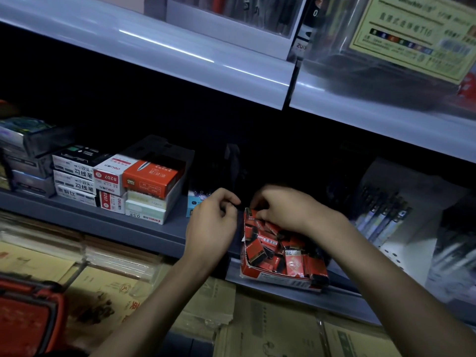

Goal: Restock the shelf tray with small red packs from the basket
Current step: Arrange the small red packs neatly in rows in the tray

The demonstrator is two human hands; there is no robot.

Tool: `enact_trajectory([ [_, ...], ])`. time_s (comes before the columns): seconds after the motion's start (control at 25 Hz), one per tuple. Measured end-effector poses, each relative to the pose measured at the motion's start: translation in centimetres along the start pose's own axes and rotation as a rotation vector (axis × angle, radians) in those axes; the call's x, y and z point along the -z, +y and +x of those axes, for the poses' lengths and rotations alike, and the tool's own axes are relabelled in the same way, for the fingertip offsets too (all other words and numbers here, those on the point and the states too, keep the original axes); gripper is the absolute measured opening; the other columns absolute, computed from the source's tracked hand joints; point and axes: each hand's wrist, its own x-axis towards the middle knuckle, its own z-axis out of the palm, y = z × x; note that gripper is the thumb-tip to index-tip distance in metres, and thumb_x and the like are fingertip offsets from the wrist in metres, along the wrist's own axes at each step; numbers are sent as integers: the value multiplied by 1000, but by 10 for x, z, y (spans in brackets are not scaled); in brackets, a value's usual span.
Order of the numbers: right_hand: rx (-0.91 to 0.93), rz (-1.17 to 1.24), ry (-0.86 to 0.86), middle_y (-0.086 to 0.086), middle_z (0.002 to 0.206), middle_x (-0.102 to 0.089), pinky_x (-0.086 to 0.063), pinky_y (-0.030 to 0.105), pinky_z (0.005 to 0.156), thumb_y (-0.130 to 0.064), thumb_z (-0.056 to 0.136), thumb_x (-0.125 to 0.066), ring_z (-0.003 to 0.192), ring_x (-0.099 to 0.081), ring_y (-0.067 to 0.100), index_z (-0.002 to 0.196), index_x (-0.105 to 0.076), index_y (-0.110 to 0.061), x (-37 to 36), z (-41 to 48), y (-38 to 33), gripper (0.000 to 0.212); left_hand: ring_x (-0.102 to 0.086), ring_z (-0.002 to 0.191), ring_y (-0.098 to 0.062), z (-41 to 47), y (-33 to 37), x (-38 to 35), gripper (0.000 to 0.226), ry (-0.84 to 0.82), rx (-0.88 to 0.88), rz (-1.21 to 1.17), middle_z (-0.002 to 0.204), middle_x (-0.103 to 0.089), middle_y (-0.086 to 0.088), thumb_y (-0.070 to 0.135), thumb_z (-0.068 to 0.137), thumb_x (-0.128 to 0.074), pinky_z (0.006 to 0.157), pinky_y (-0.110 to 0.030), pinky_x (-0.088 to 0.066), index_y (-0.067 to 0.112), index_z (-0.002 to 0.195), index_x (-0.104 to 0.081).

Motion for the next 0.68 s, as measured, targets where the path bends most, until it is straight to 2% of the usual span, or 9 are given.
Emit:
enact_trajectory([
  [0.12, 18, -48, -36, -5, 137, -58, -46, 31, 100, -27, 96, -66, 127, -55, 16, 134, -59, -28, 5, -2, 2, 39, -65, 64, -25, 1, -2, 2, 24, -13, 2, -17, 71, -68, 2, 13, 98, -54, 61, -50, -54, 33, 93, -66],
  [0.28, 17, -123, -51, -5, 136, -56, -44, 30, 92, -24, 95, -66, 124, -54, 17, 134, -56, -28, 7, -5, 5, 40, -63, 62, -25, 2, -6, 2, 25, -27, 14, -38, 72, -67, 4, 12, 97, -53, 61, -49, -54, 33, 92, -66],
  [0.48, -67, 43, -84, -5, 124, -63, -50, 30, 89, -27, 98, -63, 112, -60, 16, 126, -61, -28, 10, -8, 15, 29, -52, 52, -8, 0, -4, 2, 25, -41, 3, -17, 74, -69, 6, 13, 99, -53, 53, -33, -43, 34, 94, -65],
  [0.6, -48, 162, -106, -10, 114, -65, -53, 31, 91, -26, 95, -68, 103, -62, 10, 122, -64, -32, 8, -7, 19, 29, -53, 52, -8, -1, -4, 2, 25, -40, -1, 1, 76, -70, 7, 14, 99, -53, 53, -34, -44, 34, 95, -66],
  [0.68, -64, 126, -99, -10, 116, -65, -53, 34, 93, -34, 92, -71, 106, -61, 11, 126, -62, -32, 4, -6, 20, 36, -56, 54, -11, -2, -3, 2, 24, -45, 2, 10, 77, -70, 7, 14, 99, -53, 55, -38, -48, 34, 95, -67],
])
